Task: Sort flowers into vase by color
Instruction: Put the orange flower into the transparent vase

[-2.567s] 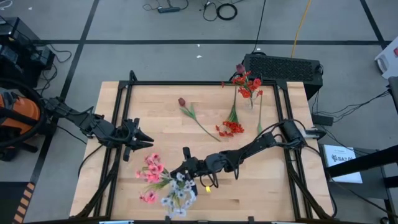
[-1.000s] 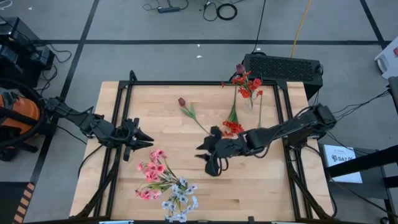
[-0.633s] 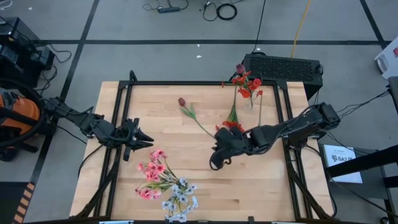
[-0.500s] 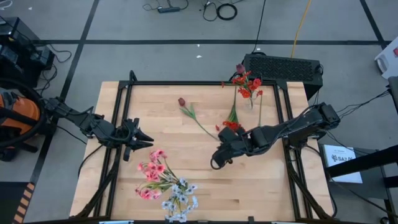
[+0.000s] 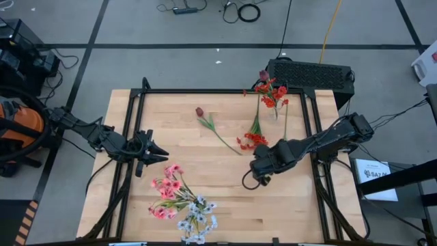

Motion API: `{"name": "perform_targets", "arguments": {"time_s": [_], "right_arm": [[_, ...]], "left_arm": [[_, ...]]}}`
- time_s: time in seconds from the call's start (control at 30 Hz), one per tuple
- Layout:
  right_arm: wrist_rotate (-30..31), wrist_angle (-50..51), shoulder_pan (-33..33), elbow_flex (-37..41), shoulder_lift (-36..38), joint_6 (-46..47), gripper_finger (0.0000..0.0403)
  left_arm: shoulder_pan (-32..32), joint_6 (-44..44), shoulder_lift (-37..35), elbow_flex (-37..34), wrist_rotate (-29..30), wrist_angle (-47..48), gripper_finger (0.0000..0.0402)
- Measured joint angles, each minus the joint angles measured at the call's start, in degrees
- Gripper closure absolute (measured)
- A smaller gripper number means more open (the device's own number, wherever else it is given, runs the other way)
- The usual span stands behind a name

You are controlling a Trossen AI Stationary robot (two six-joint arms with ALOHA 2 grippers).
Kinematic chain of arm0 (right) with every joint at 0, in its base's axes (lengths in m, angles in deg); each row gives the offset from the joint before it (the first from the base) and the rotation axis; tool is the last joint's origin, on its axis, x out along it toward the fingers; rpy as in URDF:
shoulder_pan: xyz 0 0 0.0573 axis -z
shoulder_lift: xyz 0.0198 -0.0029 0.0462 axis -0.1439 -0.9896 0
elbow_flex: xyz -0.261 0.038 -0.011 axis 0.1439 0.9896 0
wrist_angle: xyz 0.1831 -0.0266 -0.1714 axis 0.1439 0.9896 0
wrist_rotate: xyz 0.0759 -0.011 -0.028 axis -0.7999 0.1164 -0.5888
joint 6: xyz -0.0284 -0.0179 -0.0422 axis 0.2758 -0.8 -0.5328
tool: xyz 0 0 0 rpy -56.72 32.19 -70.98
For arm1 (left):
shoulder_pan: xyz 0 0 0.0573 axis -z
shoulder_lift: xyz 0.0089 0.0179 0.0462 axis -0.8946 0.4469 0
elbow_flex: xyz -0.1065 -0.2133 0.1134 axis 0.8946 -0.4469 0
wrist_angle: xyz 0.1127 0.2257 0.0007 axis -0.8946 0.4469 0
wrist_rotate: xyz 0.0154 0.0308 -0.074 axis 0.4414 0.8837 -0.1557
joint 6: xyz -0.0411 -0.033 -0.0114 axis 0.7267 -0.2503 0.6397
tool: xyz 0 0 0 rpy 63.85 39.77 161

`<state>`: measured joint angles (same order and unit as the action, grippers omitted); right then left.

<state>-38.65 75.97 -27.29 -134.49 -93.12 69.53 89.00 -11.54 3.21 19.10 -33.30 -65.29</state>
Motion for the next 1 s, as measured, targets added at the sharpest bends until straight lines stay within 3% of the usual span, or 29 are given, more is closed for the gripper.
{"name": "perform_targets", "arguments": {"time_s": [0.13, 0.7, 1.0], "right_arm": [[-0.3, 4.9, 2.3, 0.0, 0.0, -3.0, 0.0315], [-0.7, 4.0, 17.2, 1.8, 2.1, -37.6, 0.0315], [-1.0, -11.1, 25.3, 14.6, 10.8, -49.1, 0.0315]], "left_arm": [[0.0, -0.1, 0.0, 0.0, 0.2, 0.0, 0.0301], [0.0, -0.2, 0.0, 0.0, 2.8, 0.4, 0.0301], [0.0, -0.2, 0.0, 0.0, 5.2, 0.5, 0.0301]]}}
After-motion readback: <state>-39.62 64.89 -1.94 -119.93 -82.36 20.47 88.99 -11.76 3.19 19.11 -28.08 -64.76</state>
